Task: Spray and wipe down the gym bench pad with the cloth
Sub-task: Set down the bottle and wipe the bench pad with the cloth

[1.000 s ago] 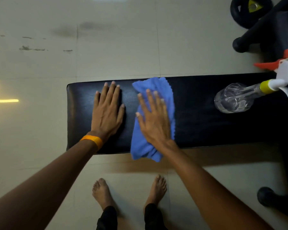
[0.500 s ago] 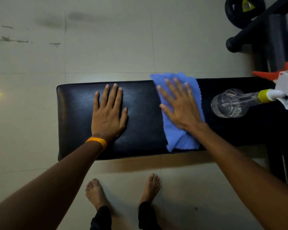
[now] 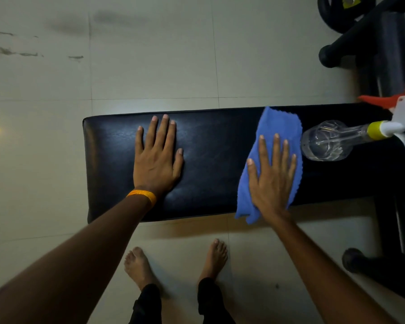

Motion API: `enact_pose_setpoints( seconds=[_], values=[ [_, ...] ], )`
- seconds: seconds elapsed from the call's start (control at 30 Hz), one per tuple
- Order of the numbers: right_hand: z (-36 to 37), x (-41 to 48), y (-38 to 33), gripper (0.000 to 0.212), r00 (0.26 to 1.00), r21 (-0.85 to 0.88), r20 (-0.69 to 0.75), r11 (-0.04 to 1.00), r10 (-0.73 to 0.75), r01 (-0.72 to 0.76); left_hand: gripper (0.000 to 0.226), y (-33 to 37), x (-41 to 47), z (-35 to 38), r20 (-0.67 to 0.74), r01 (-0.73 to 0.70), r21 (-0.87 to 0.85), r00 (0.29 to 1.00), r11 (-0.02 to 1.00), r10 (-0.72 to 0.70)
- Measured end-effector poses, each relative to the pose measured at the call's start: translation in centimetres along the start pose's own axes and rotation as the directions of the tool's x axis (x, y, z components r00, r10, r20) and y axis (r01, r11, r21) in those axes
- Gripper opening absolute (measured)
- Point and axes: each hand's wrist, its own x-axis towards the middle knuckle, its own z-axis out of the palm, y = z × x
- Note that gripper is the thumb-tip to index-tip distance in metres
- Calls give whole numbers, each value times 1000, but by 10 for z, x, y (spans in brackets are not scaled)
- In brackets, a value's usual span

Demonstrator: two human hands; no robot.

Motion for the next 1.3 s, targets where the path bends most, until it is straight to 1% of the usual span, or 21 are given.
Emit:
enact_pose_setpoints(
  seconds=[0.03,0.1,0.17,0.23,0.3,0.33,0.4,0.47,0.5,0.57,0.63,0.7,0.73,0.8,0.87,0.93,1.0,1.07,1.13,1.2,1.3],
  values=[
    [2,-18,-17,61,996,2,-25,997,83,-83,67,0,0,0,3,2,1,1000,1000,-2],
    [7,-48,-46,61,997,19,-20,997,69,-69,67,0,-1,0,6,2,3,1000,1000,-2],
    [7,-44,-50,62,991,18,35,991,-133,132,67,-1,-1,0,10,0,5,1000,1000,0],
    [2,-8,-32,63,897,12,94,902,-431,432,67,-1,-2,1,7,-1,13,1000,1000,1],
    [0,38,-9,64,847,12,96,851,-524,525,67,0,-2,2,7,-3,20,1000,1000,3],
    [1,55,-1,64,898,8,64,900,-436,436,67,0,-2,2,11,-6,23,1000,1000,6],
    [4,65,-8,63,995,16,-28,996,-92,92,67,-1,-1,2,17,-10,27,1000,1000,9],
    [7,44,-44,64,987,38,-95,991,131,-128,67,-1,-2,0,24,-10,24,1000,1000,10],
    [7,27,-63,64,989,48,-78,992,123,-120,67,-2,-2,-1,26,-9,22,1000,1000,8],
    [6,-3,-80,65,991,30,10,991,-131,130,66,-2,-2,-1,28,-11,16,1000,1000,11],
    [1,-5,-62,64,874,17,89,878,-478,479,66,-2,-2,-1,21,-15,4,1000,1000,15],
    [0,22,-29,64,793,20,92,797,-603,604,66,-4,-2,-1,15,-16,-2,1000,1000,16],
    [1,36,-14,64,840,2,69,842,-538,539,66,-3,-2,-1,14,-17,-1,1000,1000,17],
    [3,48,-1,65,983,1,8,983,-183,183,66,-3,-2,-1,16,-19,3,1000,1000,19],
    [6,34,-23,65,995,21,-60,997,81,-80,66,-2,-2,-1,22,-17,0,1000,1000,17],
    [6,3,-55,65,996,34,-62,997,67,-65,66,-2,-3,-1,28,-17,2,999,1000,17],
    [7,-22,-68,66,992,8,0,991,-130,130,67,-3,-3,-1,27,-17,10,999,1000,16],
    [6,-23,-55,67,935,-25,64,936,-350,352,67,-2,-2,-1,30,-18,12,999,1000,18],
    [5,1,-31,68,882,-33,91,883,-463,468,67,-2,-2,0,34,-18,27,999,999,17],
    [6,27,-14,67,941,-20,37,941,-336,337,68,-2,-1,1,39,-21,46,999,999,20],
    [10,30,-34,66,994,26,-72,997,78,-76,68,-1,-1,1,40,-20,48,999,999,18]
  ],
)
